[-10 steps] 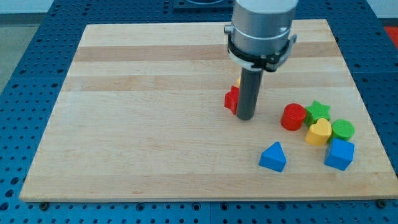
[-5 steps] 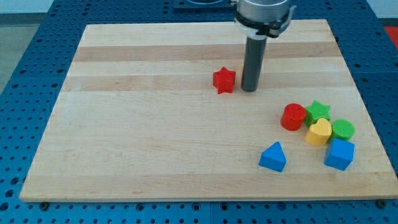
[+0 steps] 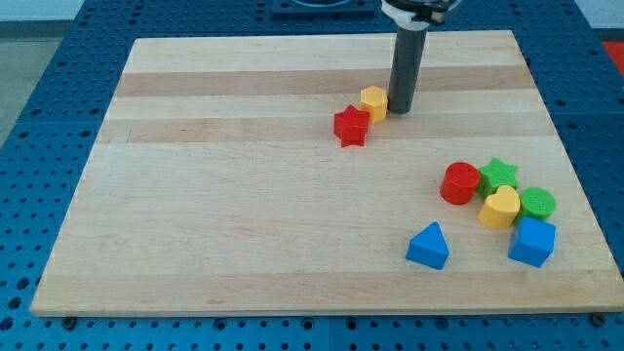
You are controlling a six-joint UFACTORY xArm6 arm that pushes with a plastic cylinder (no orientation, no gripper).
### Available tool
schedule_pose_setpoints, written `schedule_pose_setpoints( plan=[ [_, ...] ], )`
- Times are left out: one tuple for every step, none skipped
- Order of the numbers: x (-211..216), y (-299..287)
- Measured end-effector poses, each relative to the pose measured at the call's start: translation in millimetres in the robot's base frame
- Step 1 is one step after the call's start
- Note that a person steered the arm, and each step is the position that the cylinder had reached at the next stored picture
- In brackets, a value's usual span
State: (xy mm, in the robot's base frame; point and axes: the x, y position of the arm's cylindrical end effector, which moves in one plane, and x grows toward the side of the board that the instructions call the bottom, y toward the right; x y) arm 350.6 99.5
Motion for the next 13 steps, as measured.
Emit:
schedule_pose_setpoints(
  plan=[
    [-4.7, 0.0],
    [-4.7, 0.0],
    [-12.8, -2.1],
    [-26.3, -14.8],
    [-31.9, -27.7],
    [-35.0, -40.6],
    [-35.4, -45.5],
    [-30.0, -45.5],
    [-15.3, -45.5],
    [-13.2, -40.8],
    [-9.7, -7.6],
    [-1.4, 34.6],
    [23.5, 79.6]
  ],
)
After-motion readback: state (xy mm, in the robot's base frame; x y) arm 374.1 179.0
